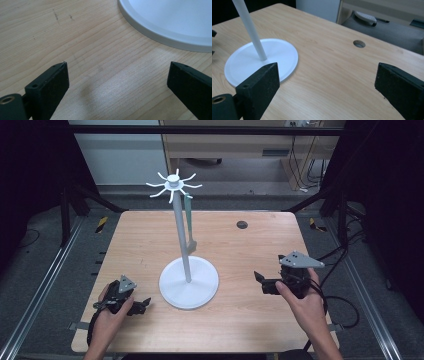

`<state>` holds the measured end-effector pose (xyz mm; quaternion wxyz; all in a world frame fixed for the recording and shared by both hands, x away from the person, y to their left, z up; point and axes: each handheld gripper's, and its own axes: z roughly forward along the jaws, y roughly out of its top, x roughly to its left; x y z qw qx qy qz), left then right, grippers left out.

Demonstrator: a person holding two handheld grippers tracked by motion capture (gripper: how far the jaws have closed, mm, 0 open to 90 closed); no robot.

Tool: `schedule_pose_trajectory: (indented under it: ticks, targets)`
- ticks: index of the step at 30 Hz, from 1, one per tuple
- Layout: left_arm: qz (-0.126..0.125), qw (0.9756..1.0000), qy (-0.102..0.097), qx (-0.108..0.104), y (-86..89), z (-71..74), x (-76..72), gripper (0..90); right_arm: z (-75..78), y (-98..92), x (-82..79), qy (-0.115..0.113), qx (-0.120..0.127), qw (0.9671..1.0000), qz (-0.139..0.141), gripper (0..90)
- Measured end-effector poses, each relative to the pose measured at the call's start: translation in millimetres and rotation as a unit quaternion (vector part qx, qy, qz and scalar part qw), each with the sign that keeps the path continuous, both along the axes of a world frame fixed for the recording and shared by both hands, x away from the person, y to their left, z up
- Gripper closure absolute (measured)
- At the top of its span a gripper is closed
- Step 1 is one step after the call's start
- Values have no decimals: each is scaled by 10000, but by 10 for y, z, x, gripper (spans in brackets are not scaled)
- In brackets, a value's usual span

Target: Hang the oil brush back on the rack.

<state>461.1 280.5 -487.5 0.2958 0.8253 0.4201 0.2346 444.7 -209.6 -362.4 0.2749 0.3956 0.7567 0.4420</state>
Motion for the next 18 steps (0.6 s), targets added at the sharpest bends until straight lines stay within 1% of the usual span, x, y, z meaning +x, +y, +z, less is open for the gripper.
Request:
schedule_pose_trajectory:
  ticks: [7,18]
  targets:
    - [-1,10000,-4,7,-3,-2,-1,36,-244,-13,-17,220,-74,9997,6,70]
    - [-1,10000,-2,15,-5,-1,-3,36,-536,-63,-15,487,-120,9987,-40,72]
